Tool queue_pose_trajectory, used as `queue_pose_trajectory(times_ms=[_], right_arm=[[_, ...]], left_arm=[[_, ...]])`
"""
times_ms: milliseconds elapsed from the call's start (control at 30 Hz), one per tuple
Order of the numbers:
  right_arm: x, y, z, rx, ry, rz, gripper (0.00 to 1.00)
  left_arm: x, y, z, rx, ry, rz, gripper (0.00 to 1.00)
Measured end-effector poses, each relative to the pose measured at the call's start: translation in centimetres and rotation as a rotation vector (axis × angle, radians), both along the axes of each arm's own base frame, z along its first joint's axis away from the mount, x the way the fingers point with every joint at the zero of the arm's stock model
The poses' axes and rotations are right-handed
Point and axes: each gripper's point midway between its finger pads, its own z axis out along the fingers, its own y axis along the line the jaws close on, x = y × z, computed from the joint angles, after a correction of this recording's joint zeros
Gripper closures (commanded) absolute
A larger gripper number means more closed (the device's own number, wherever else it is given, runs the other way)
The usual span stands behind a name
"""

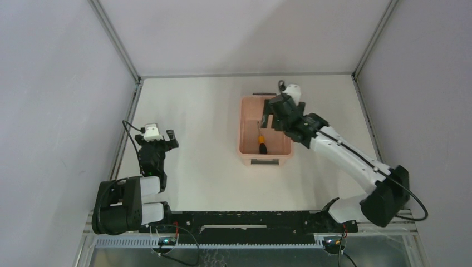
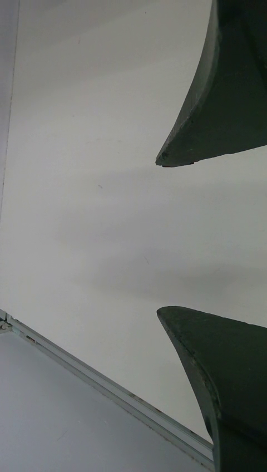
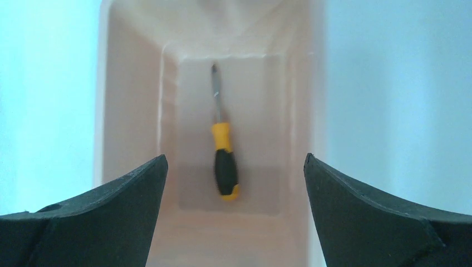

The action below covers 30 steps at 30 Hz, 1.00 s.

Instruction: Put the screwdriver in the bin

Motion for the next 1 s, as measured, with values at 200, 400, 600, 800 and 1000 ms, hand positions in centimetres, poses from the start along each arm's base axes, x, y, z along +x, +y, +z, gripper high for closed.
queue_pose_trajectory(times_ms=[200, 400, 600, 800, 1000], right_arm=[[1.6, -10.0, 2.4, -0.002, -0.069, -0.179, 0.00], [0.1, -21.6, -1.6, -0.024, 0.033, -0.426, 0.00], [-1.0, -24.6, -2.4, 0.014, 0.055, -0.483, 0.00], [-0.8, -24.0, -1.9, 0.036, 0.034, -0.447, 0.00], [-0.8, -23.9, -1.8, 0.040, 0.032, -0.439, 0.00]], left_arm=[[0.0, 0.0, 0.0, 0.000, 0.001, 0.000, 0.00], [0.0, 0.0, 0.0, 0.000, 0.001, 0.000, 0.00], [0.0, 0.0, 0.0, 0.000, 0.001, 0.000, 0.00], [0.0, 0.0, 0.0, 0.000, 0.001, 0.000, 0.00], [0.0, 0.0, 0.0, 0.000, 0.001, -0.001, 0.00]])
